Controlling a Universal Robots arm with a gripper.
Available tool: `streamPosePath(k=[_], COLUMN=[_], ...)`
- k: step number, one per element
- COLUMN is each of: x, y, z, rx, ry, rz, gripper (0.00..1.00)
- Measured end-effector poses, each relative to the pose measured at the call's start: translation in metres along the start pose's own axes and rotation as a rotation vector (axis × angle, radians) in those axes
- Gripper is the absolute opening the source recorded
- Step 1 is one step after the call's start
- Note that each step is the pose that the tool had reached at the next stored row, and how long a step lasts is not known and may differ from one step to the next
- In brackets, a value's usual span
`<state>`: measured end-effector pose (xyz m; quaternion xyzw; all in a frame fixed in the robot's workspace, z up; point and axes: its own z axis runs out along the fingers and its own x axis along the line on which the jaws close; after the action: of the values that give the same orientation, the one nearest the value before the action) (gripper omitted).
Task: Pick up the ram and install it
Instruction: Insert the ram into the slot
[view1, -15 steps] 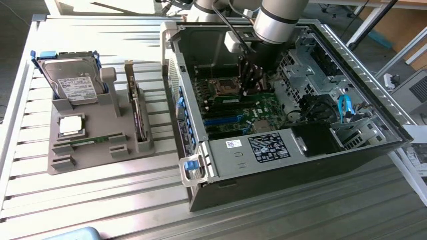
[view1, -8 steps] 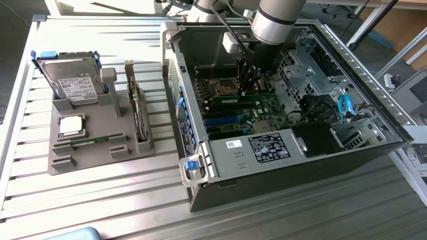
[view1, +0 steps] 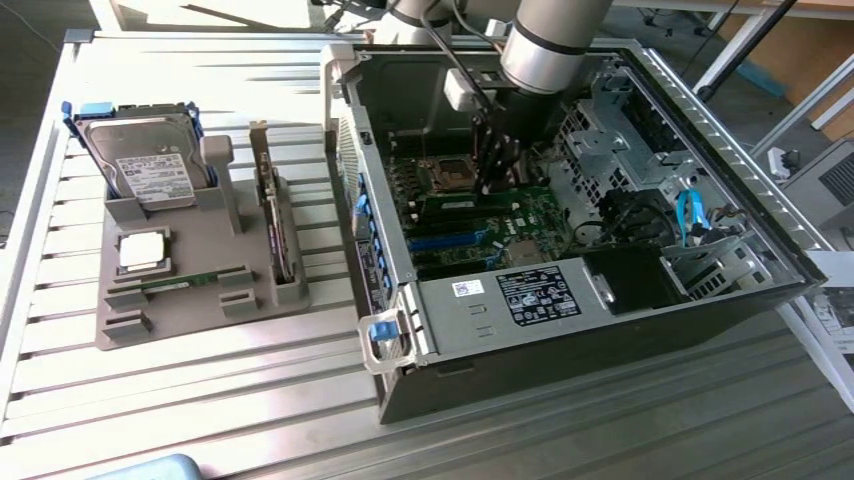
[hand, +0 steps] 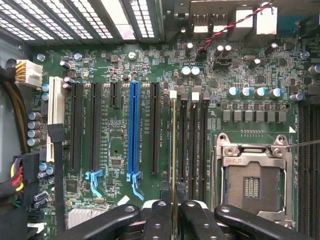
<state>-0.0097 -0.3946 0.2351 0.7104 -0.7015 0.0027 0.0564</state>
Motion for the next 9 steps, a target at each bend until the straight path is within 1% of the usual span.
streamPosePath(k=[2,4,9], x=[-0.0001,-0.0002,-0.0002], y=[-0.0001,-0.0001,-0.0021], z=[0.0013,0.0016,0.0018], rx=[0.0000,0.0000,0.0001], ry=[-0.0002,-0.0024,-0.0025], rz=[0.000,0.000,-0.002], gripper=[0.14,0.14,0.14])
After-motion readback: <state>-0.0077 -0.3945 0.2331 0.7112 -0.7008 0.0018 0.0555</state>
